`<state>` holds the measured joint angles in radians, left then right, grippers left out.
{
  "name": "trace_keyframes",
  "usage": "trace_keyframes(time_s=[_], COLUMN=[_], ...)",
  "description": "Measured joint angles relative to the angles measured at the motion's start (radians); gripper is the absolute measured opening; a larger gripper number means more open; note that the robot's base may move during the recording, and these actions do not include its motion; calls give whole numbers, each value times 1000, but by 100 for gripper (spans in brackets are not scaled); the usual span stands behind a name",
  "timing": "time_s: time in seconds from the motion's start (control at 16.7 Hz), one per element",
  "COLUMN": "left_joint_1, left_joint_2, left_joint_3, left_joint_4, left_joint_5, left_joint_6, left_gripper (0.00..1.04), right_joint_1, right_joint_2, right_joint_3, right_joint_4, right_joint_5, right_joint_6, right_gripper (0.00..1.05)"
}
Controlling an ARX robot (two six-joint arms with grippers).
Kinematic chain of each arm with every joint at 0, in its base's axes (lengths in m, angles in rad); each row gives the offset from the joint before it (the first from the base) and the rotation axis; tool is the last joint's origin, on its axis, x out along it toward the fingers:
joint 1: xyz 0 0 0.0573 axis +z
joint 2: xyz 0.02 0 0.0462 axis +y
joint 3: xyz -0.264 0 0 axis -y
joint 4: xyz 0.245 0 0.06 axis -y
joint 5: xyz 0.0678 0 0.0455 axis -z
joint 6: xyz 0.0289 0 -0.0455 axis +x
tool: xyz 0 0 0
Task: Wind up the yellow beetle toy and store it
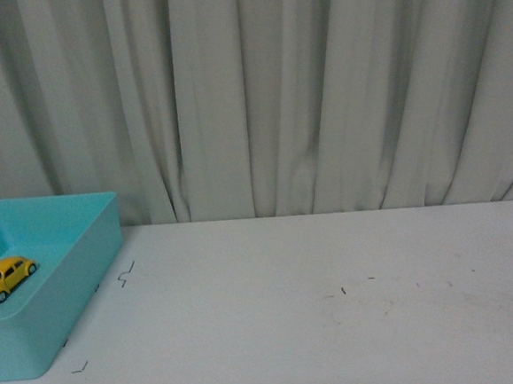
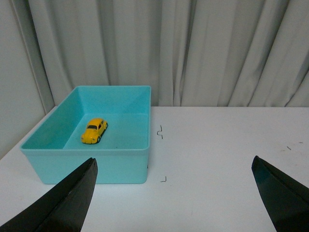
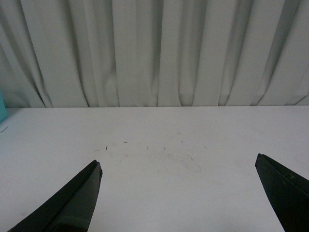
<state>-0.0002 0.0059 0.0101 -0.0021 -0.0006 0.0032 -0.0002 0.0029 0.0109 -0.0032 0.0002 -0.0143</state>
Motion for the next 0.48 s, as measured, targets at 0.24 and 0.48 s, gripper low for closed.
trace_keyframes(time_s=[0.24,0.48], left_joint_1=[0,0], left_joint_2=[0,0], left_joint_3=[0,0], left_joint_4=[1,-1], left_joint_5=[3,0], left_joint_6=[0,0], left_gripper=[98,98], right_joint_1=[0,0], right_joint_2=[0,0], right_joint_3=[0,0], right_joint_4=[-2,0], right_joint_5=[2,1], right_joint_6=[0,0], right_gripper=[98,98])
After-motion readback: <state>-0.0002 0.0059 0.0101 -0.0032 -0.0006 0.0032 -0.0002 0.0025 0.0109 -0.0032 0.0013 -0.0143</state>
